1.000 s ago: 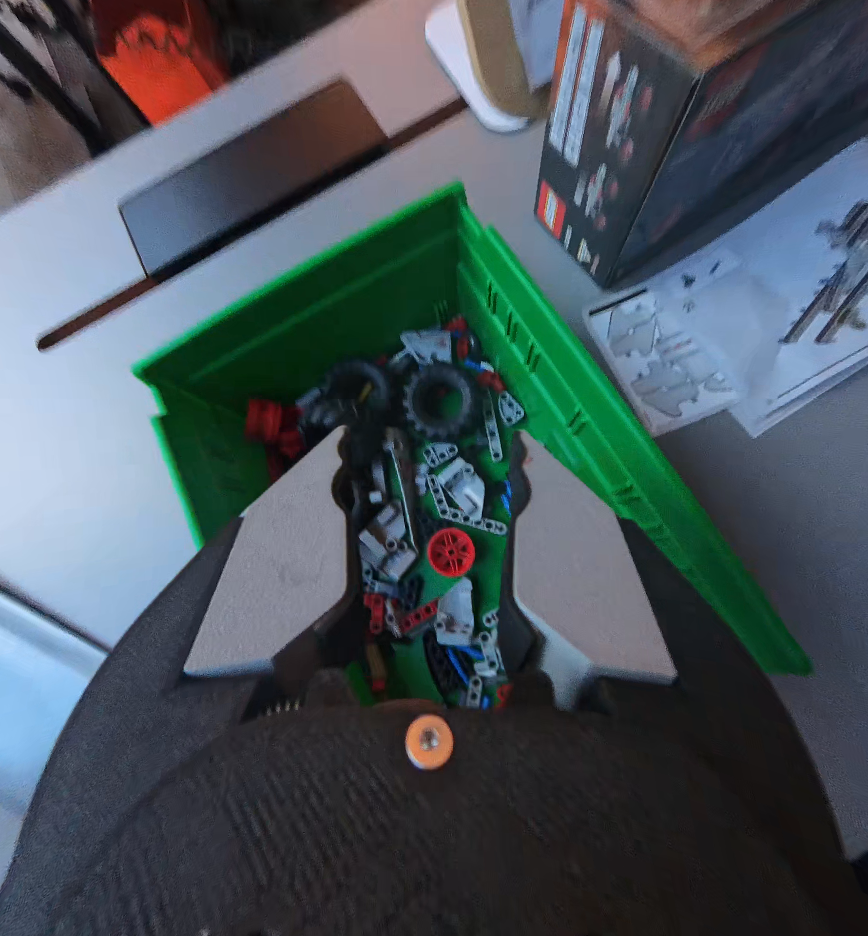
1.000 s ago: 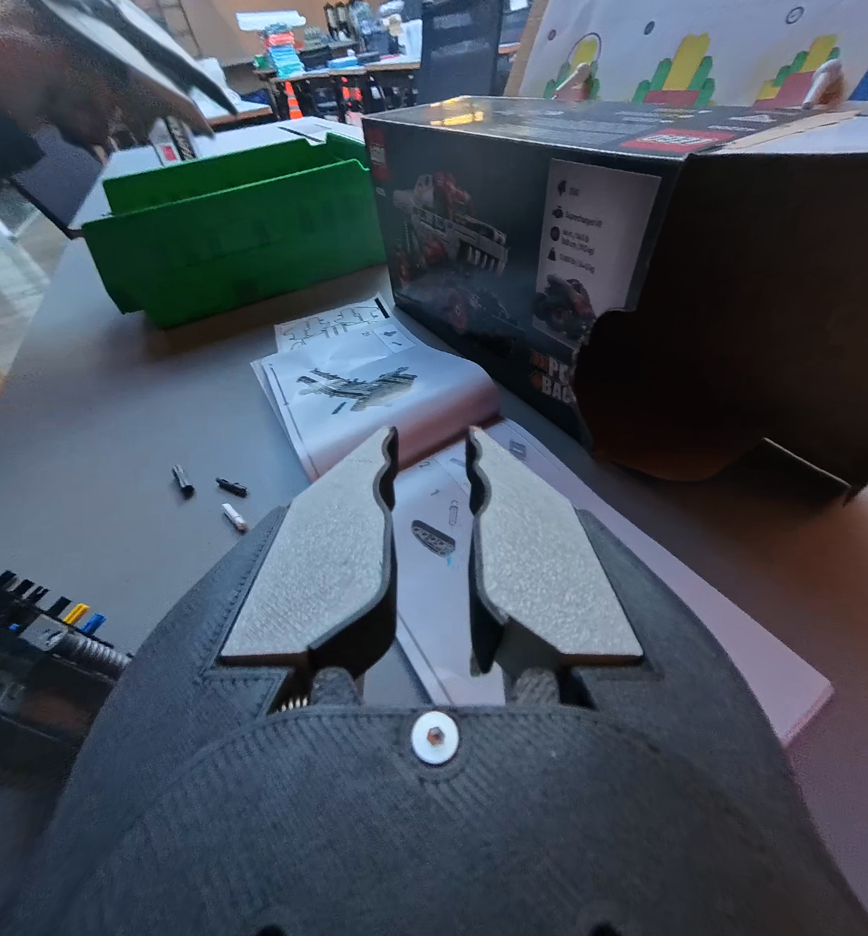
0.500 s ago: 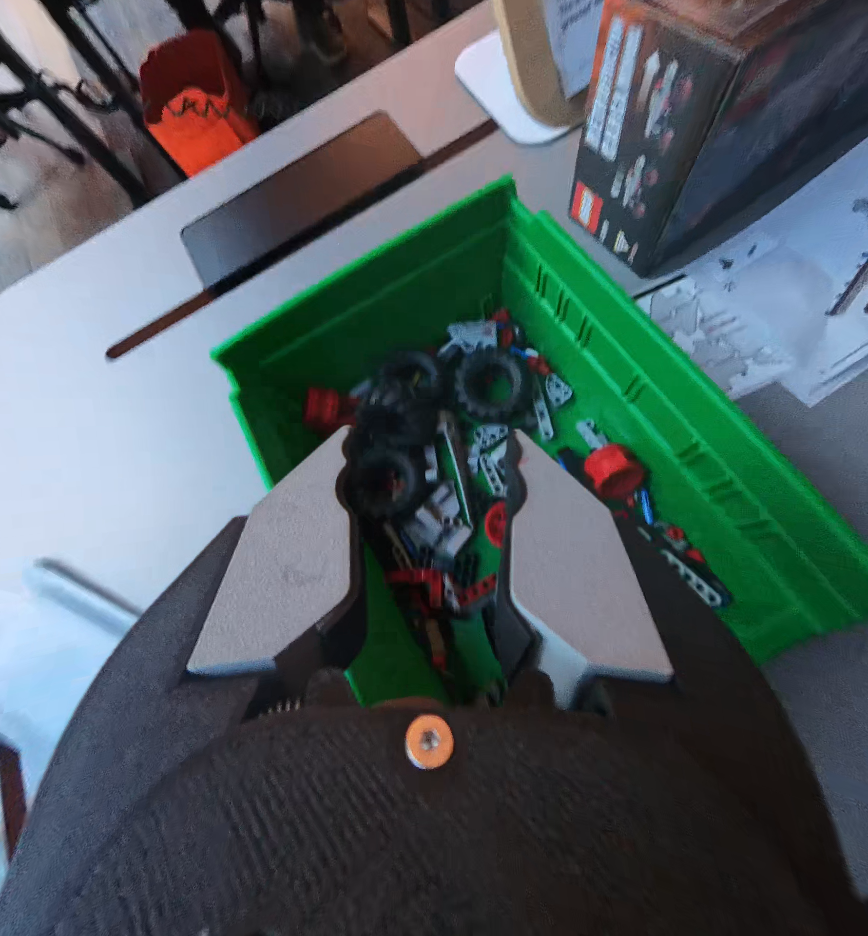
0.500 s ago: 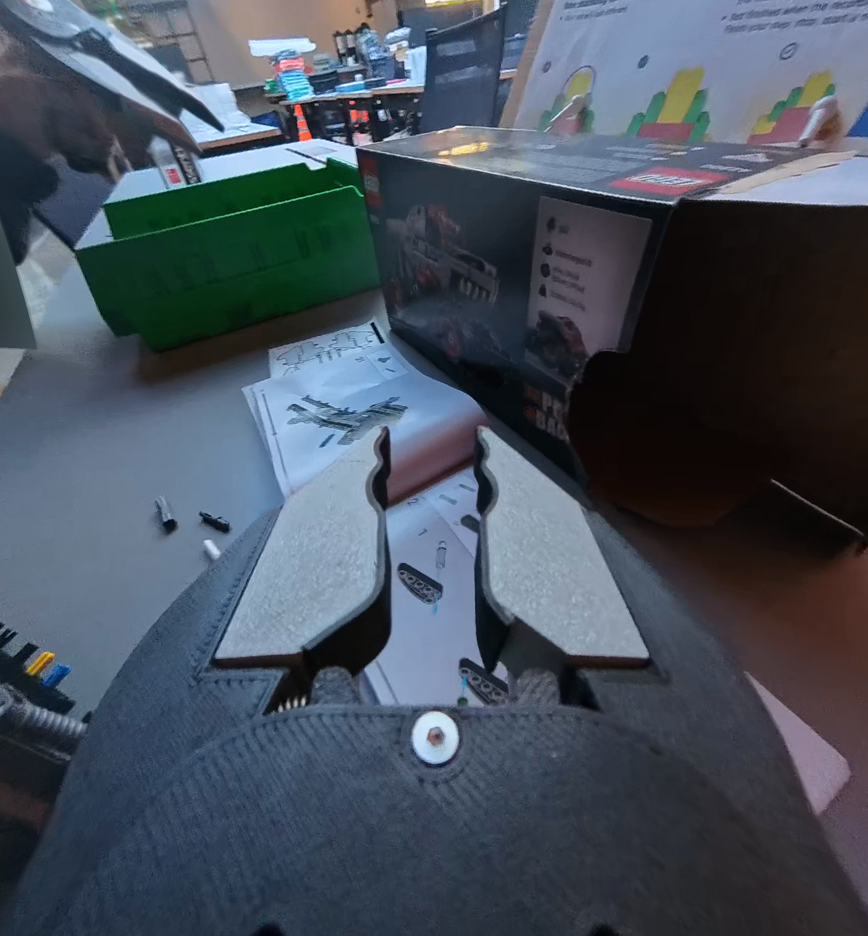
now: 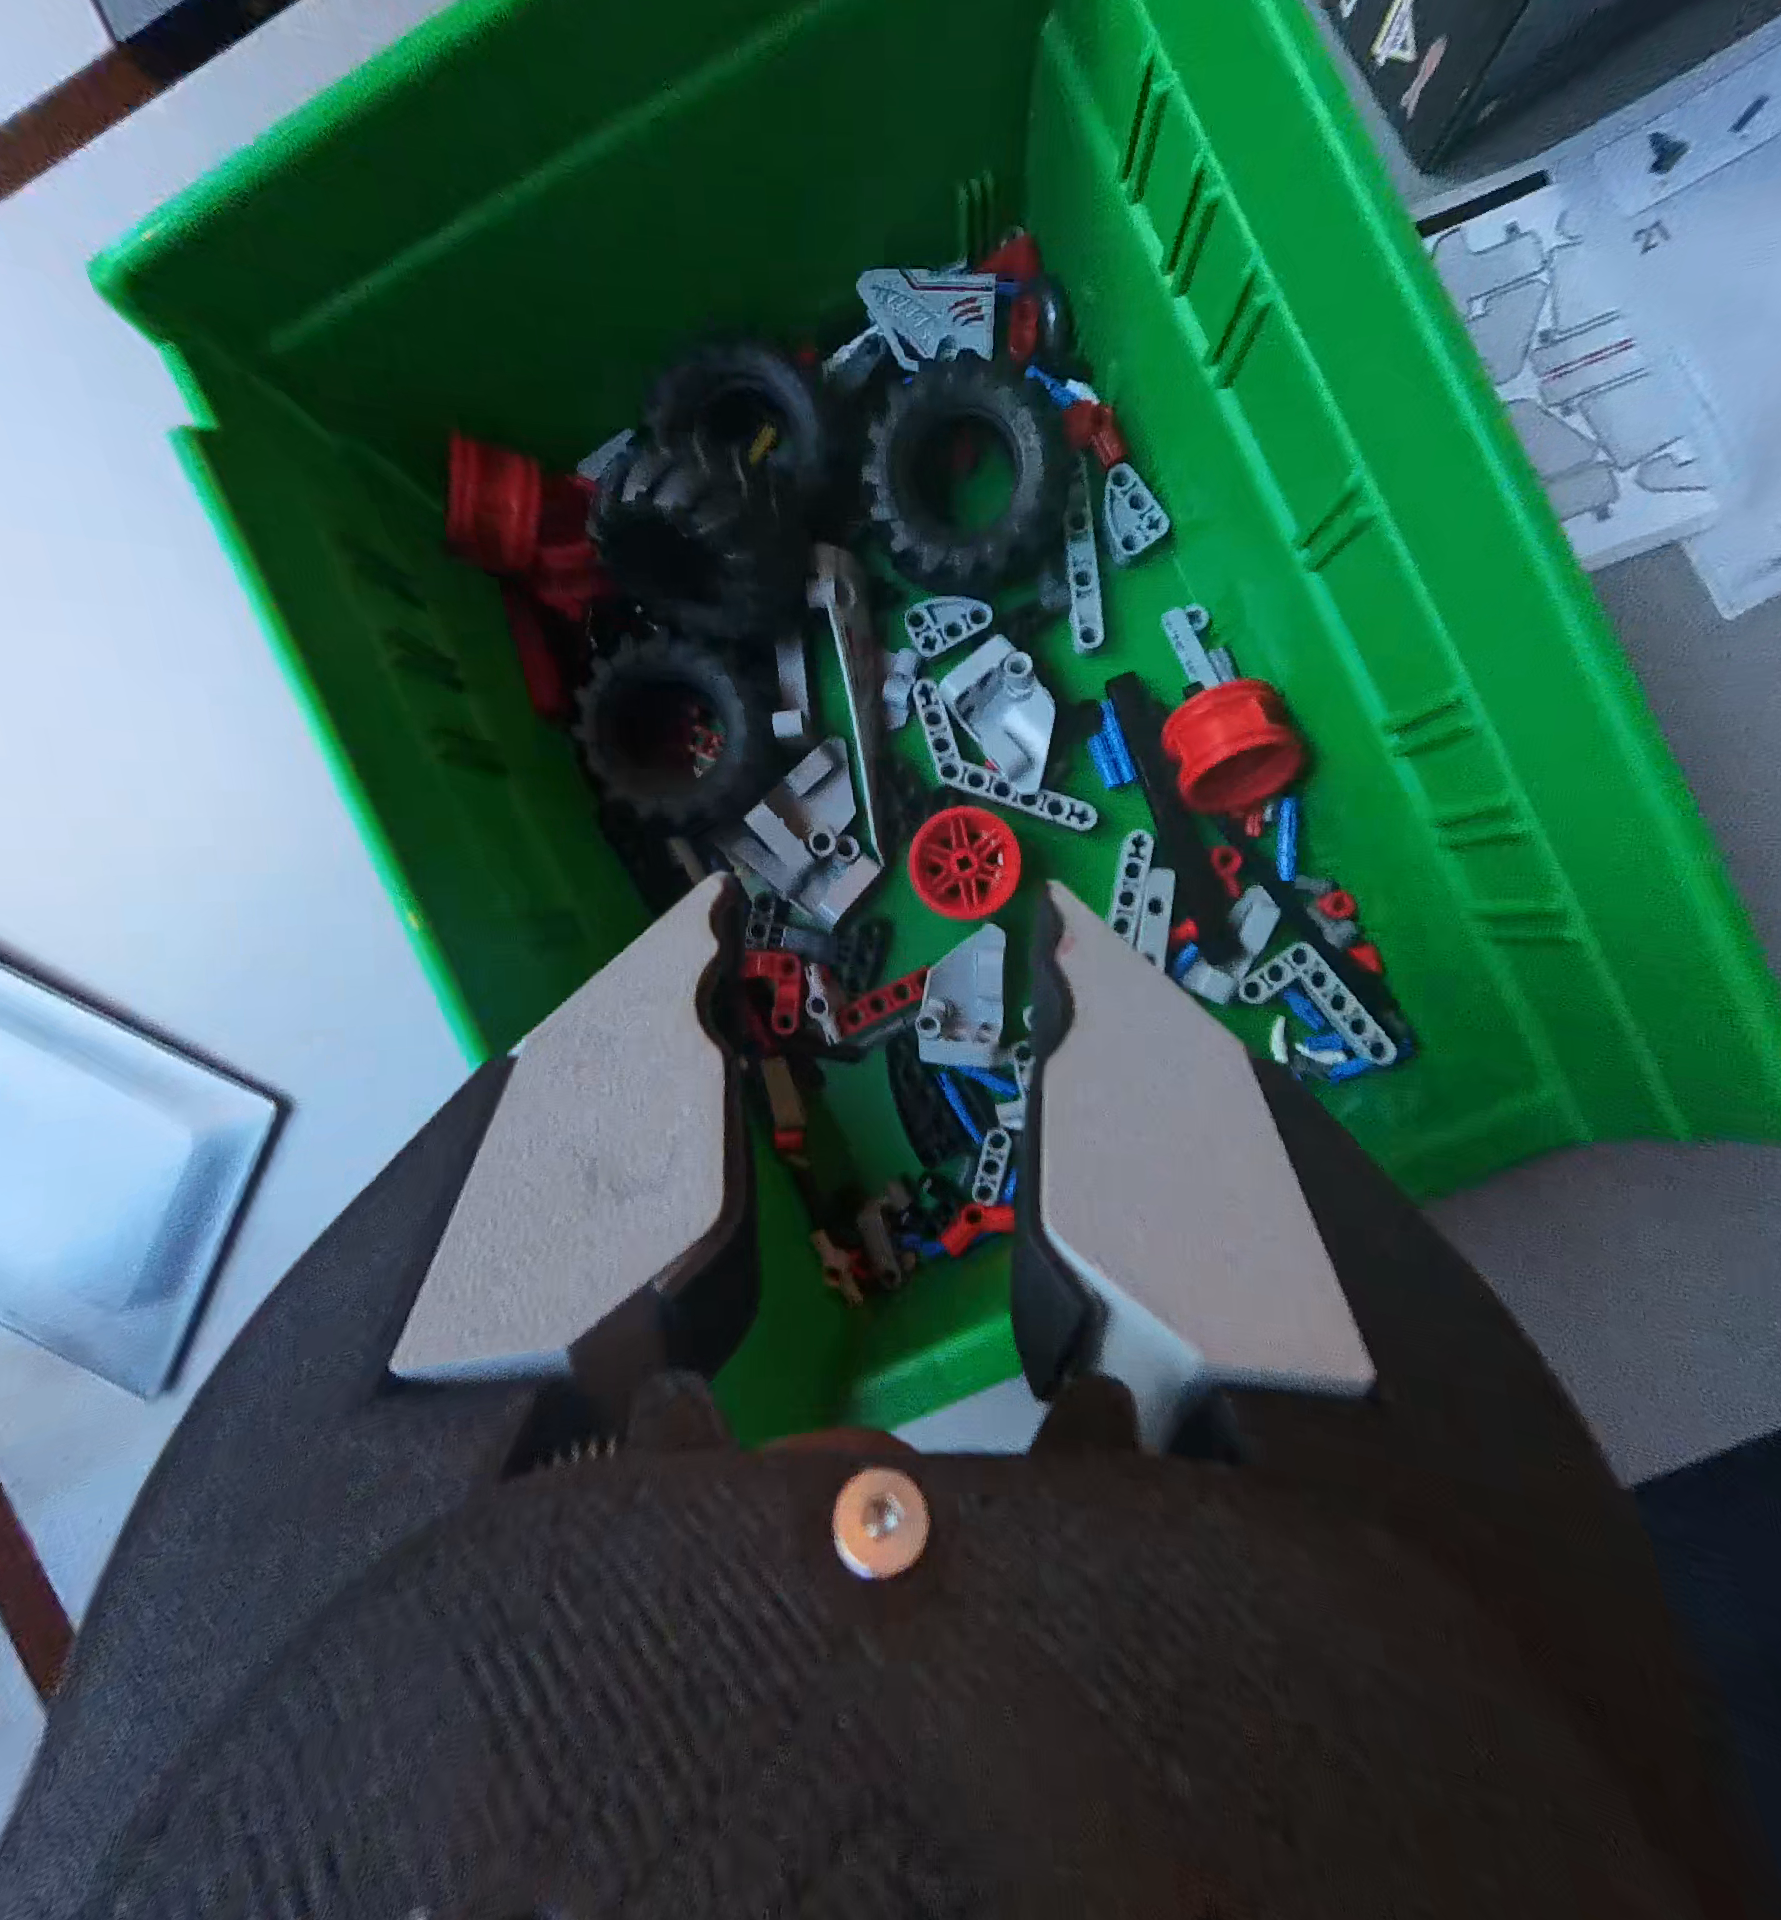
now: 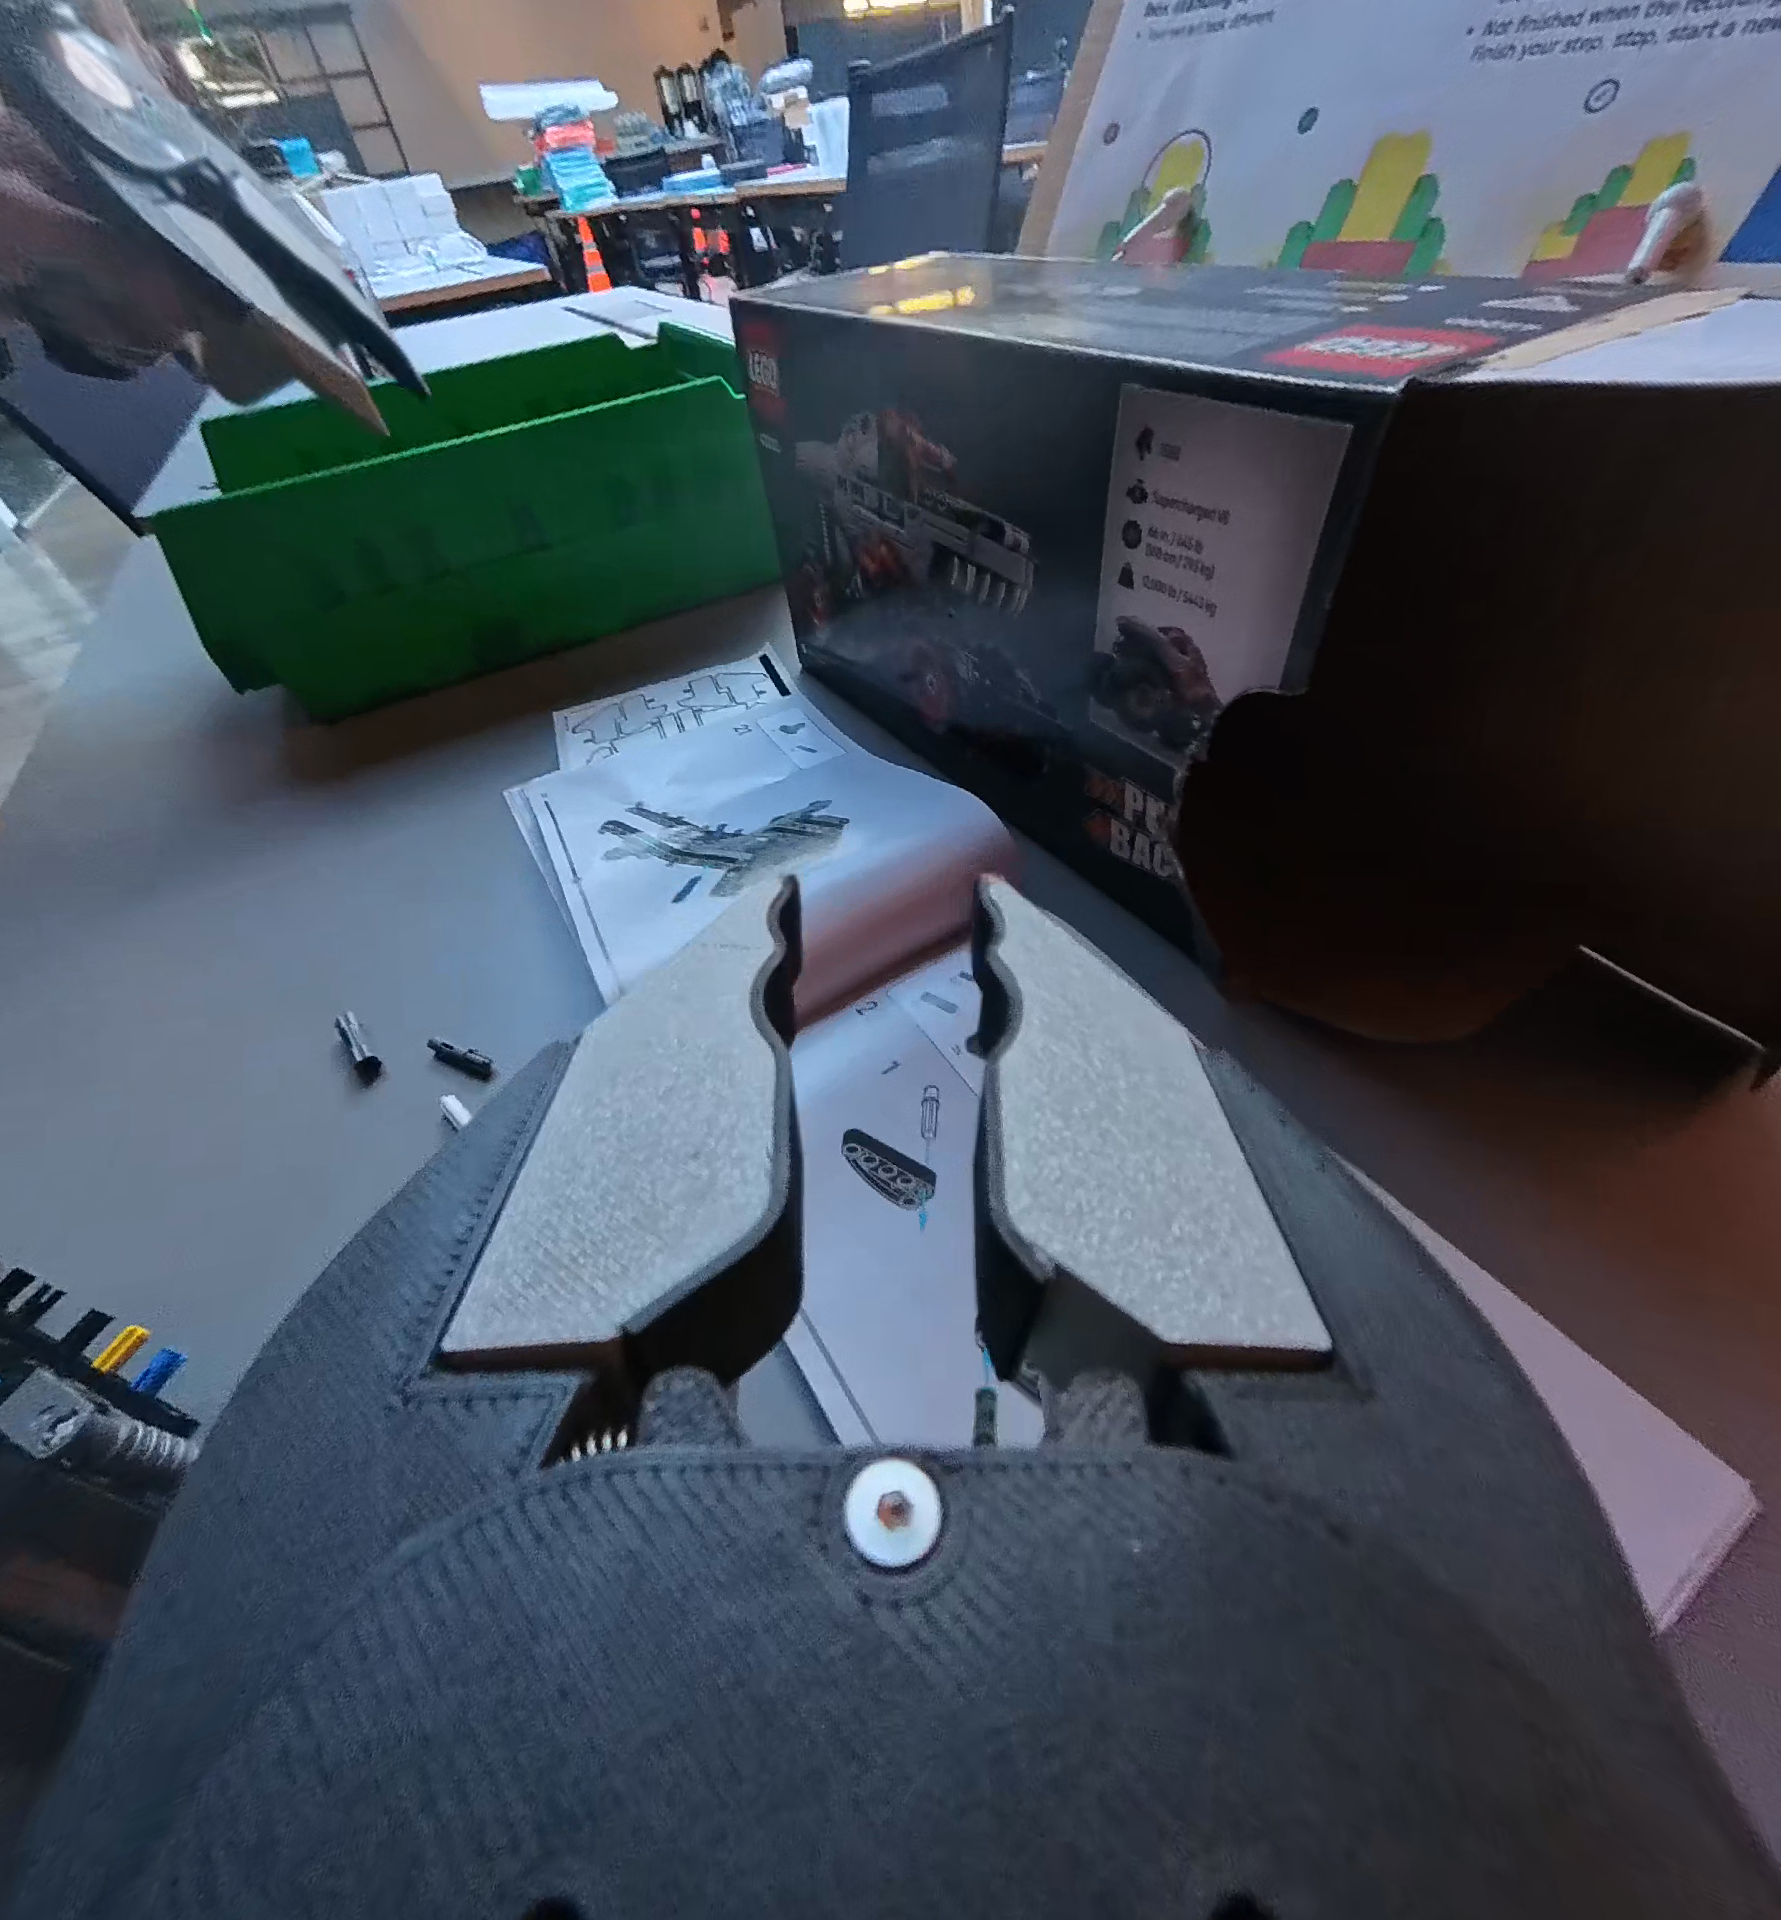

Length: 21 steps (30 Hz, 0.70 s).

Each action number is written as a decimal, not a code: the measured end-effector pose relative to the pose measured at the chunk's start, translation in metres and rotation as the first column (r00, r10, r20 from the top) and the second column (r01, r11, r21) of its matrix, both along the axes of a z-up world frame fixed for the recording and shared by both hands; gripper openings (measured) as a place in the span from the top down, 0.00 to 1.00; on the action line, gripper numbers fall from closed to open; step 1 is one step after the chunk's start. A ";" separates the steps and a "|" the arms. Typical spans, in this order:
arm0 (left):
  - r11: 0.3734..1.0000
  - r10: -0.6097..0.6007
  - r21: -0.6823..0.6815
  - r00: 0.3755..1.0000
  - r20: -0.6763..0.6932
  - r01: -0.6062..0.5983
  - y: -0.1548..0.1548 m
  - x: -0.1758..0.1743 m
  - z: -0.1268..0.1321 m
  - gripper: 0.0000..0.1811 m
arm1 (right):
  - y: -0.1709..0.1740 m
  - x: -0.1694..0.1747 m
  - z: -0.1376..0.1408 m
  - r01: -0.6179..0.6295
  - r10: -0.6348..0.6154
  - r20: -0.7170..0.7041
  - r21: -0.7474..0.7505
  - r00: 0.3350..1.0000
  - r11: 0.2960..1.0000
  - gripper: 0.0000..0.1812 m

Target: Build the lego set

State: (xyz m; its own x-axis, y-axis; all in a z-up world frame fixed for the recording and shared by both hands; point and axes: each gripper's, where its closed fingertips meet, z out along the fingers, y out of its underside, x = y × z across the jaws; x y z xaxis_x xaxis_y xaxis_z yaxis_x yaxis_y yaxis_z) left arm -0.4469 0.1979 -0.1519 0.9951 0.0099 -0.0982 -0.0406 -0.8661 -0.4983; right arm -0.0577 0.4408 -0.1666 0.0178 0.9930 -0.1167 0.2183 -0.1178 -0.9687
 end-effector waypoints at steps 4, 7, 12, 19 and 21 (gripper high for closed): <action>1.000 -0.012 -0.014 1.000 -0.011 0.012 0.030 -0.011 -0.004 0.67 | 0.004 0.001 -0.004 0.033 -0.034 0.027 0.026 0.999 0.999 0.84; 0.994 -0.010 -0.110 1.000 -0.003 0.009 0.039 -0.022 -0.021 0.65 | 0.006 0.001 -0.006 0.044 -0.045 0.038 0.018 0.998 0.999 0.83; 0.907 -0.015 -0.421 0.993 -0.113 -0.034 0.014 -0.049 -0.066 0.69 | 0.010 0.002 -0.007 0.057 -0.057 0.043 0.005 0.997 0.998 0.82; 0.846 -0.322 -0.434 0.945 0.048 0.310 0.023 -0.009 -0.060 0.79 | 0.013 0.000 -0.013 0.077 -0.078 0.081 0.013 0.994 0.997 0.81; 0.888 -0.330 -0.328 0.943 0.035 0.323 0.037 -0.011 -0.038 0.79 | 0.015 0.001 -0.013 0.091 -0.093 0.084 0.027 0.992 0.996 0.81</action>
